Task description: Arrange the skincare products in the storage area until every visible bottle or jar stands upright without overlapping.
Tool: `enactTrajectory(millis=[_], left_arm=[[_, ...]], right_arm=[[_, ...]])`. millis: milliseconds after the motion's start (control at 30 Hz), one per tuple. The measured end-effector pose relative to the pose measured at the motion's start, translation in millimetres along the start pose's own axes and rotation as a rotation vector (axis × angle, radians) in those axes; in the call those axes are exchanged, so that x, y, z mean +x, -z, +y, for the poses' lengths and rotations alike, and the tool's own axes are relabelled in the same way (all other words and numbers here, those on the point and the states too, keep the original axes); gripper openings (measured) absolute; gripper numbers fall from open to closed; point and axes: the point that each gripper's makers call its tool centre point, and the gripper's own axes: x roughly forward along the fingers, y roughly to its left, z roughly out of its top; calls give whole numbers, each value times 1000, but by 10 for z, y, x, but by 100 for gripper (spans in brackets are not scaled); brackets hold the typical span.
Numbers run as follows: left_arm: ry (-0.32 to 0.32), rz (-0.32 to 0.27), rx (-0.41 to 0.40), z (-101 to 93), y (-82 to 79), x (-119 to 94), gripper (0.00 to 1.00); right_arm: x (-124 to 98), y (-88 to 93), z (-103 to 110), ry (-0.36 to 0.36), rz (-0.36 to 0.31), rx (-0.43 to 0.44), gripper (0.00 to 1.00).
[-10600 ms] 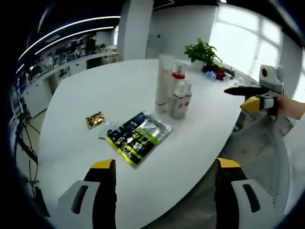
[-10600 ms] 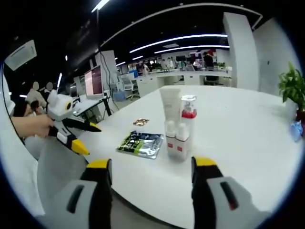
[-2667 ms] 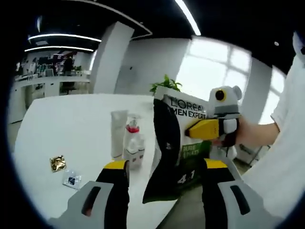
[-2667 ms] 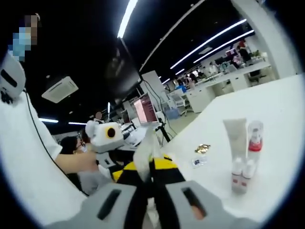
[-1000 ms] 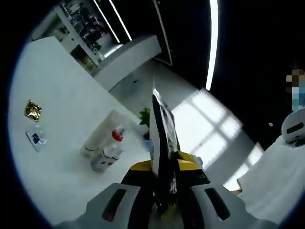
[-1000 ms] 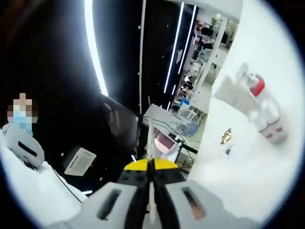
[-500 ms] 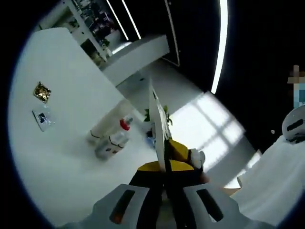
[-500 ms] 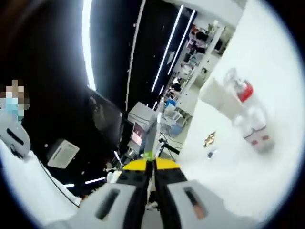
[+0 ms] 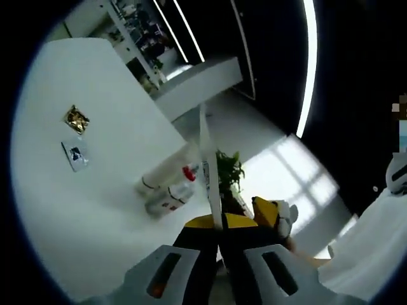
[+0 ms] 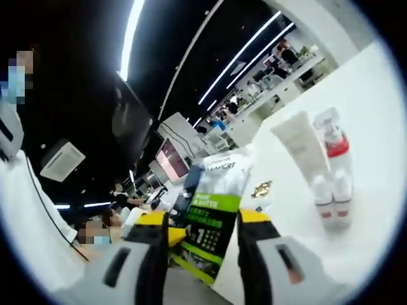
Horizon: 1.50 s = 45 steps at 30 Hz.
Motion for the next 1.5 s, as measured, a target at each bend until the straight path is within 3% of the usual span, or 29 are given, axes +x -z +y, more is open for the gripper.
enactTrajectory(millis=[600,1133,1500], left_arm=[[-111,-2,-66,593,-70,206,0],[-200,51,-92,987,99,304,0],[-237,96,-82,1176,184,386,0]], right_arm=[[-160,84,-463,173,68,-94,73],[-364,178,-714,286,143,-181,83],[-495,172,-828,341,147,-186,89]])
